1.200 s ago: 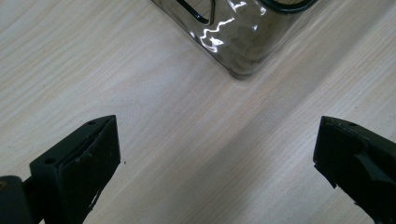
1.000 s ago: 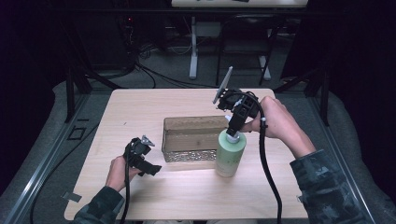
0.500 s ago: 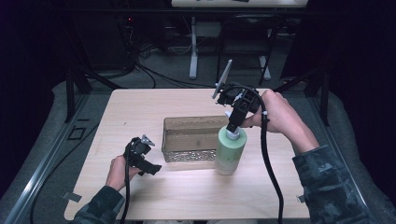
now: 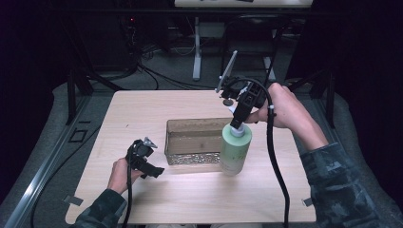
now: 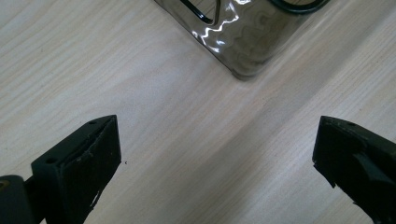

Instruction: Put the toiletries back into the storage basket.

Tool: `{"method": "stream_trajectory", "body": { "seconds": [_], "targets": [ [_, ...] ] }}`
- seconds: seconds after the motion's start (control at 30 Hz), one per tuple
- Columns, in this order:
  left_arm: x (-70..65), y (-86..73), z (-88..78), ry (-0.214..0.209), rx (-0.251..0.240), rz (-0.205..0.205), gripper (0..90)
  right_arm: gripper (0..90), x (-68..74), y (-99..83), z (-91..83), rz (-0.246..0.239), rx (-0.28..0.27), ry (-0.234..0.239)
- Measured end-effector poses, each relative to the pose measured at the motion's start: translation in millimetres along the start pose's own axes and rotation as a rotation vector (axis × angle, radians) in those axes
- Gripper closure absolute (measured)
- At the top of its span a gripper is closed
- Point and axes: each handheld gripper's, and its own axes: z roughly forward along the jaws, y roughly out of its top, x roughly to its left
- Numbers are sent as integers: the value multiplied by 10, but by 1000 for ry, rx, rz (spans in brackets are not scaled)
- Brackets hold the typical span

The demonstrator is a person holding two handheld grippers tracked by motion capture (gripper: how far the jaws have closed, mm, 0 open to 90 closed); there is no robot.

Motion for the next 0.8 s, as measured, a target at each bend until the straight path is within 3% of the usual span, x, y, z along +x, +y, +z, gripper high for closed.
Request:
{"method": "stream_trajectory", "body": {
  "seconds": [0.8],
  "targets": [
    [21,-4,-11,10,12,-4,12,624,-120,134,-272,20,-13,-27]
  ]
}}
